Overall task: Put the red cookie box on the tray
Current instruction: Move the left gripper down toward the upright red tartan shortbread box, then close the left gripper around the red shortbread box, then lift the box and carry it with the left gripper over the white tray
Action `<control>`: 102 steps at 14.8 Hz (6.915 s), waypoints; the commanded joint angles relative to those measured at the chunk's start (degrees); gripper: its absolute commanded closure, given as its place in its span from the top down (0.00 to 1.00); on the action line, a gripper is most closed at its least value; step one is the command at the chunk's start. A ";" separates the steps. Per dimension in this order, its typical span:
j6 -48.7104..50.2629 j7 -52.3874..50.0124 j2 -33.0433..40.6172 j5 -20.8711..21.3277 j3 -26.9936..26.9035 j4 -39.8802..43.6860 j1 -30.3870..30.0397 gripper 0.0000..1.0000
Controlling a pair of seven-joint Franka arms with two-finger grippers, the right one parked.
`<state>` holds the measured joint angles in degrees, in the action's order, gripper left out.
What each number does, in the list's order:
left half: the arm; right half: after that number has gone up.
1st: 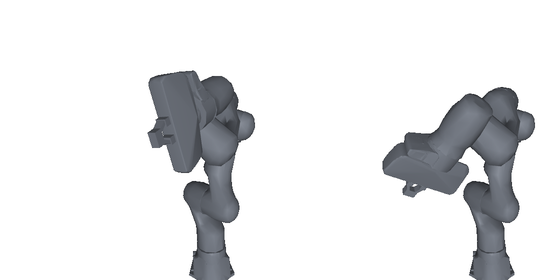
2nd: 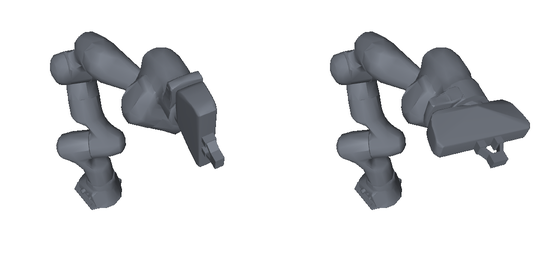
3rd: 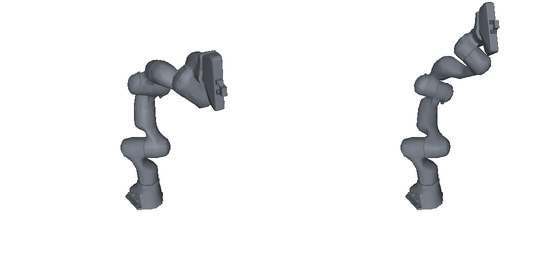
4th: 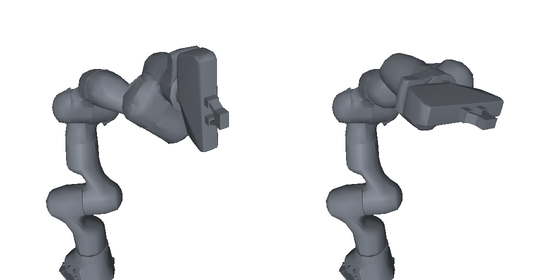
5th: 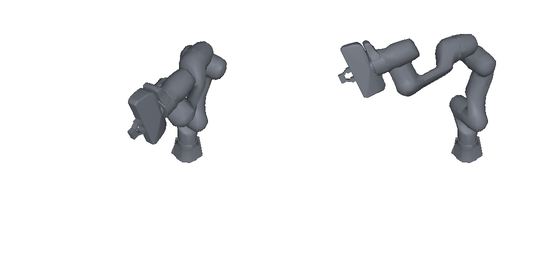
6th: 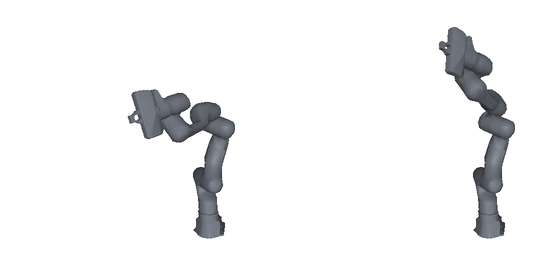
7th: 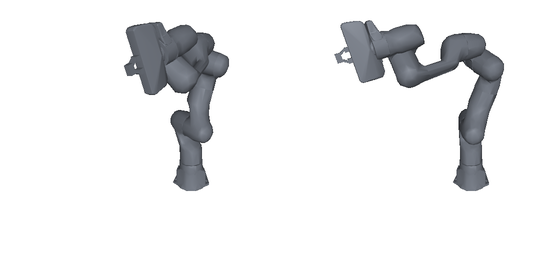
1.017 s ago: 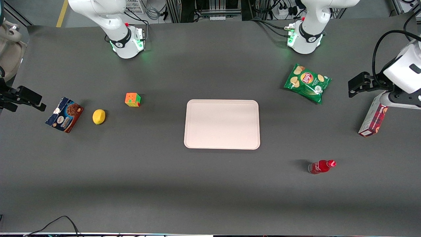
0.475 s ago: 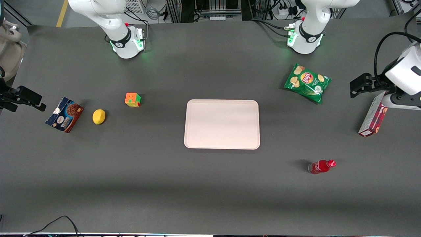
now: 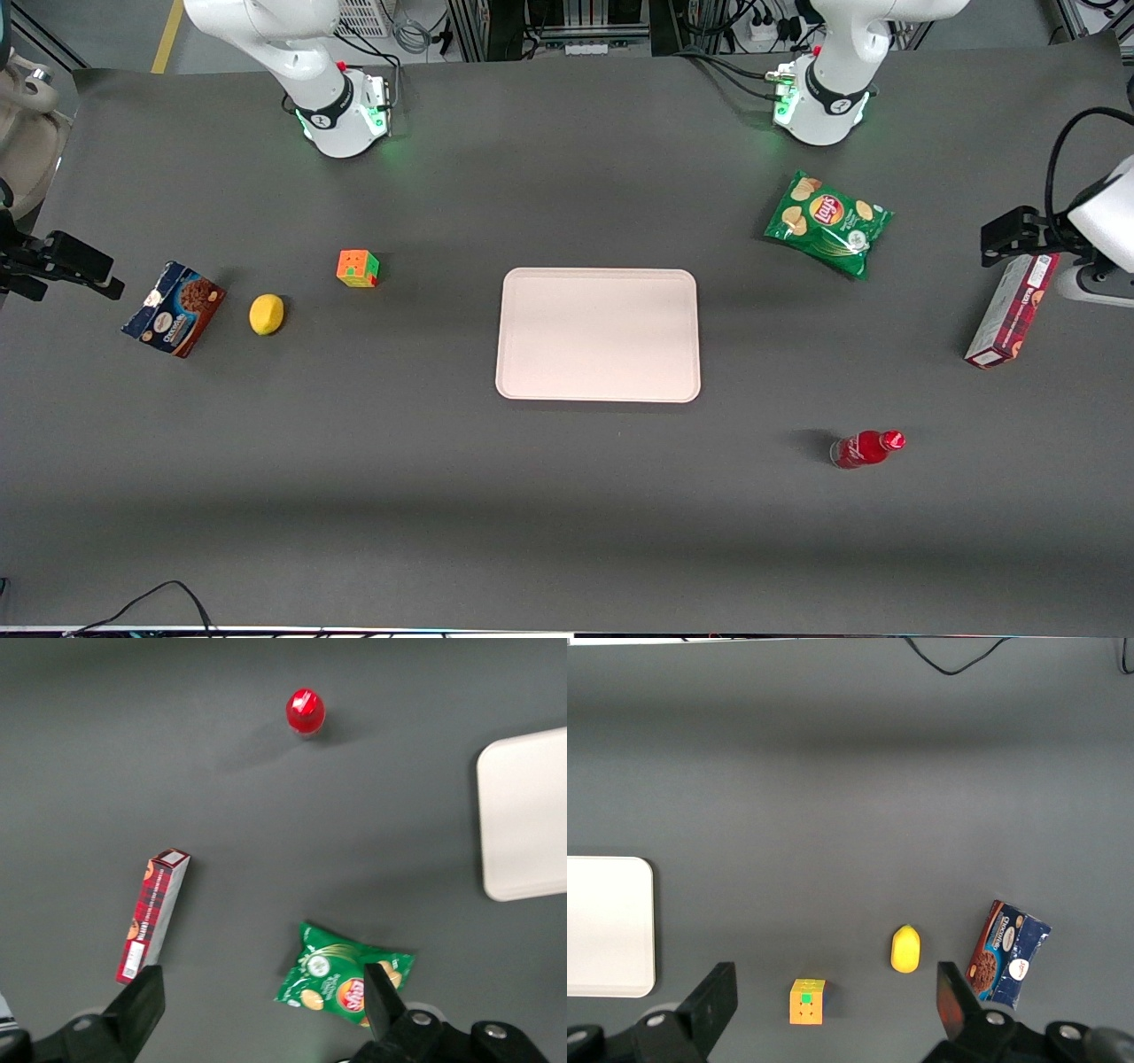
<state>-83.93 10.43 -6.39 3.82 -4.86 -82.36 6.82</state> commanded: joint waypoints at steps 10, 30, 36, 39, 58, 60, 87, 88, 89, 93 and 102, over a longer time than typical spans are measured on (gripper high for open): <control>-14.51 32.36 0.07 2.25 -9.03 -16.08 -2.59 1.00; -44.29 59.01 -1.08 -0.30 -25.64 -42.43 -5.59 1.00; -51.41 58.92 -3.71 -4.16 -25.82 -45.43 -5.42 1.00; -53.53 59.01 -6.08 -6.01 -25.82 -45.43 -5.42 1.00; -63.03 59.01 -14.70 -14.01 -23.97 -47.19 -5.59 0.75; -62.33 58.57 -14.70 -14.01 -23.88 -47.02 -5.51 0.55; -16.99 6.95 -2.66 -7.51 -8.43 -17.67 8.11 0.18; -15.06 1.41 -2.75 -7.51 -6.67 -16.27 9.25 0.18; -13.56 -4.30 -2.75 -7.51 -4.74 -15.38 10.39 0.18; -13.89 -23.92 -3.54 -7.86 3.35 -15.20 14.43 0.18; -39.97 -37.13 -12.93 -8.21 8.20 -25.83 21.64 0.21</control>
<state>-115.87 -23.50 -17.27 -4.73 3.71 -104.60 25.56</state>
